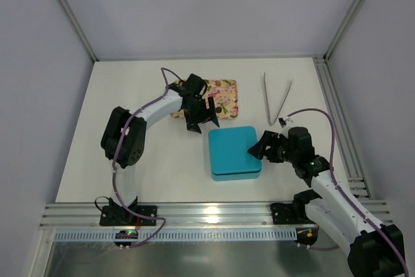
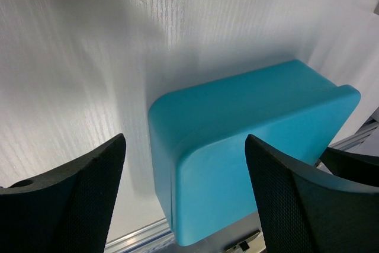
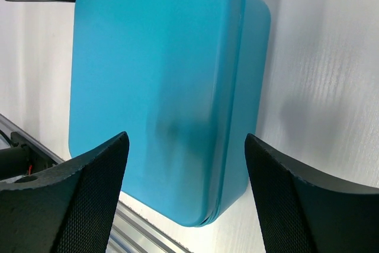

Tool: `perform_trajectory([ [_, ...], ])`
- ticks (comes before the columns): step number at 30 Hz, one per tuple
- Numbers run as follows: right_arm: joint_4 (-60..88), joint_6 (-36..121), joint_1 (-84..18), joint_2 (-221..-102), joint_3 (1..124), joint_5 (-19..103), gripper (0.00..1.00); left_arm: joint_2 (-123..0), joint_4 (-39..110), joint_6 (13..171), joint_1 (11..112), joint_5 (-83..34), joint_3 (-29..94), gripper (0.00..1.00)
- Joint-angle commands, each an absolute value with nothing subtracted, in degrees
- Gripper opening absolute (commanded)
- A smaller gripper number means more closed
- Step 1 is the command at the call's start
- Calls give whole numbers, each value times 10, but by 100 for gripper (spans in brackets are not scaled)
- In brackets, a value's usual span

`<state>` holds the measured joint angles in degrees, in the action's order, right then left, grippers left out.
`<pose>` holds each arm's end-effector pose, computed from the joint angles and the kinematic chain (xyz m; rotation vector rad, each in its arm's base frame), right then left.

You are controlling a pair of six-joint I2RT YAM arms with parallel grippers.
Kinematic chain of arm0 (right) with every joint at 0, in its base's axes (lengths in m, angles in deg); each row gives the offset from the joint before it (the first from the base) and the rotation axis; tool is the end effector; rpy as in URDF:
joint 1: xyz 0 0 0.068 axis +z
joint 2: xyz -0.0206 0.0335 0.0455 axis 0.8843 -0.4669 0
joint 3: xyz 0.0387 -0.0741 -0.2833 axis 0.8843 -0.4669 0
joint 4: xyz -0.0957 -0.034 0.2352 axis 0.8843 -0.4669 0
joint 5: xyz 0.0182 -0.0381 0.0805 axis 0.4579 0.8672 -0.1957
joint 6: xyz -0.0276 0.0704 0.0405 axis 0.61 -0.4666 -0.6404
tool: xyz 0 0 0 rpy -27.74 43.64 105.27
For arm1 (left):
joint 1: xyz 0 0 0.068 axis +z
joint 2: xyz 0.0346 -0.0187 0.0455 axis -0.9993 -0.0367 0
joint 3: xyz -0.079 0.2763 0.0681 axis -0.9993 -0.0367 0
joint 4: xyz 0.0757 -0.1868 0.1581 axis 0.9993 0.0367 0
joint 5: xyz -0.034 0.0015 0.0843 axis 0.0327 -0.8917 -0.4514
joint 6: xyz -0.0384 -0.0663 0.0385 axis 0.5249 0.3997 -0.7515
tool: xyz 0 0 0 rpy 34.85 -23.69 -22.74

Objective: Pack the chocolate

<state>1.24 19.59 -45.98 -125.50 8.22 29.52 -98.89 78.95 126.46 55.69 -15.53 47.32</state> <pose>0.1616 0.0734 0.1872 0.0726 2.3023 0.8092 0.3505 -0.2472 0.1936 -0.2593 2.9263 -0.7129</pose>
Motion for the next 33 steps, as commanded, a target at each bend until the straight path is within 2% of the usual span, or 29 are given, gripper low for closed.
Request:
perform_trajectory([
  [1,-2,205,-456,-1218,78,280,80,-998,776,1274,558,-158,497,80],
  [12,-74,174,-454,-1134,53,270,78,-1013,768,1271,558,-140,494,78],
  [33,10,137,-446,-1199,39,282,80,-1006,755,1275,528,-128,479,70],
])
